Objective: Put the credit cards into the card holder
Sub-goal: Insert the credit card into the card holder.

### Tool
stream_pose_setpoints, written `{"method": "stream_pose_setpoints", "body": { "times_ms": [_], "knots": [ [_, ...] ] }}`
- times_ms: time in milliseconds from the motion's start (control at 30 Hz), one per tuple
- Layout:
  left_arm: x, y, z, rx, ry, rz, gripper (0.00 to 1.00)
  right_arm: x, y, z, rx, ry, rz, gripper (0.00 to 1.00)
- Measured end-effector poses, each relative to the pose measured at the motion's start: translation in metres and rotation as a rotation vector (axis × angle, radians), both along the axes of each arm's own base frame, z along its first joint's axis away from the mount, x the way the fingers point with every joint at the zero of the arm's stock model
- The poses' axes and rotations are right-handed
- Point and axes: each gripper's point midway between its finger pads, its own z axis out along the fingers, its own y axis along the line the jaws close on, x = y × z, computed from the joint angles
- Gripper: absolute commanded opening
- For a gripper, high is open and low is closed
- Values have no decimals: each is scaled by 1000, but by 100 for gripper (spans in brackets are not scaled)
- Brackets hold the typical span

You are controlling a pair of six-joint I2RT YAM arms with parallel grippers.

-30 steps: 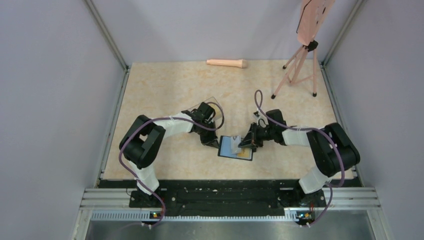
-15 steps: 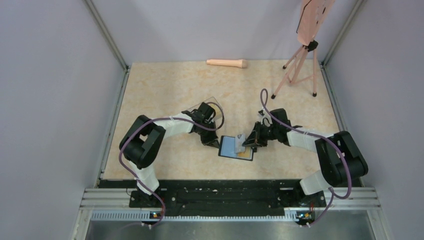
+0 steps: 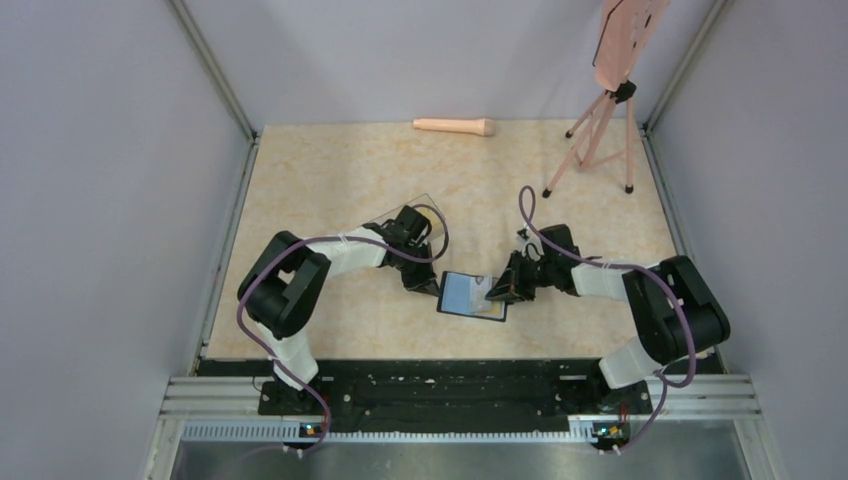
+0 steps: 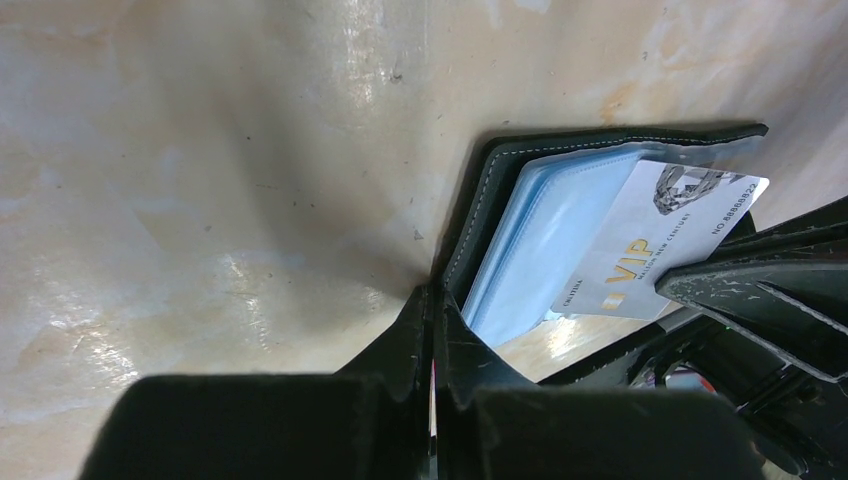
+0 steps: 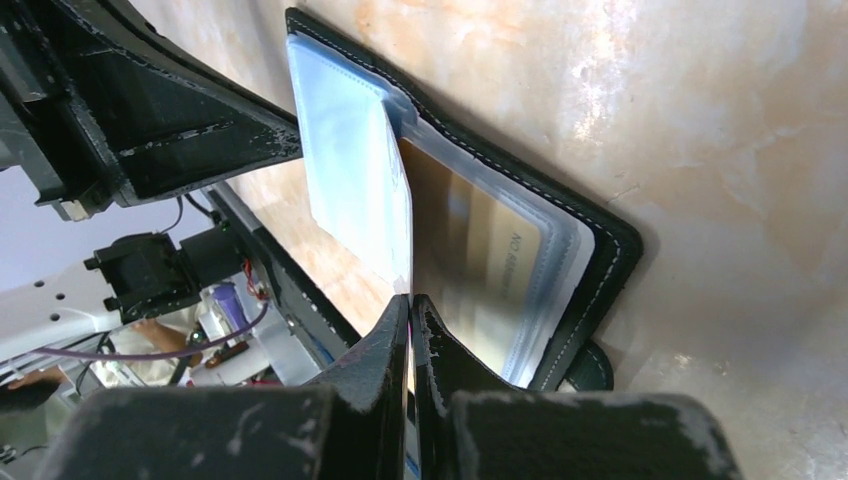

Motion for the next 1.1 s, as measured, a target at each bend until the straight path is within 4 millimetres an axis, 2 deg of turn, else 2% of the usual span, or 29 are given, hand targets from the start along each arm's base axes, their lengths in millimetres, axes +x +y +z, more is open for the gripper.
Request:
{"method": "stream_pose_setpoints", "body": {
  "times_ms": [367, 700, 900, 1100],
  "knots": [
    [0, -1, 0, 4, -10, 2, 0, -1, 6, -6, 64, 38, -14, 0],
    [0, -1, 0, 6, -11, 4, 0, 1, 9, -4, 85, 38, -20, 0],
    [-1, -1, 0, 8, -14, 3, 0, 0, 10, -11, 90, 47, -3, 0],
    [-1, -2, 0, 9, -14, 3, 0, 3, 20, -13, 121, 63, 31, 0]
  ]
}}
